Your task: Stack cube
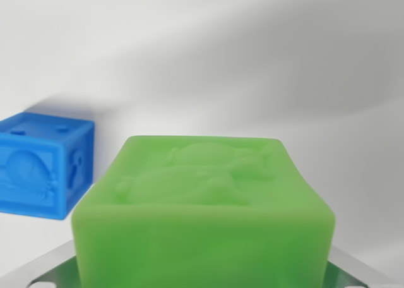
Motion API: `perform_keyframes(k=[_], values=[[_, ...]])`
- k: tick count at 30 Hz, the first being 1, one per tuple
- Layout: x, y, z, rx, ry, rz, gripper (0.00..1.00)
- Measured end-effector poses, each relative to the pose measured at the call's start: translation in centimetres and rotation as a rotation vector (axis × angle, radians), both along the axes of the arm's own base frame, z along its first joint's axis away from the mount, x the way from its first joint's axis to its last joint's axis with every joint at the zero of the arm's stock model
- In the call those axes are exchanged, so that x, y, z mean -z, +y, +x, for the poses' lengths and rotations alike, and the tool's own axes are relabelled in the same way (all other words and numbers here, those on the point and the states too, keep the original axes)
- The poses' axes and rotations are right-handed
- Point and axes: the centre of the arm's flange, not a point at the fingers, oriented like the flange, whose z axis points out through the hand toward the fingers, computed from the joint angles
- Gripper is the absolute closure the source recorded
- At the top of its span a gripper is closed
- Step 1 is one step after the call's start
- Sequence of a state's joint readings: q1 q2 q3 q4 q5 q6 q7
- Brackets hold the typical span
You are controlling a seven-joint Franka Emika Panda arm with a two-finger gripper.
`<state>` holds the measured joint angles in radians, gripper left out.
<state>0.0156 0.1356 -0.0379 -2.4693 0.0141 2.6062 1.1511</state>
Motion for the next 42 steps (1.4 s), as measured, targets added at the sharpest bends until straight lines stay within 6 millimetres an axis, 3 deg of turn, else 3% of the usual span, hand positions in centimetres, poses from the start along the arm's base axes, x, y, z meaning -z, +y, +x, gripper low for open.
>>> perform_keyframes(k=[42], values=[[-2.0, 8.0, 1.4, 0.086, -0.002, 0.002, 1.00]])
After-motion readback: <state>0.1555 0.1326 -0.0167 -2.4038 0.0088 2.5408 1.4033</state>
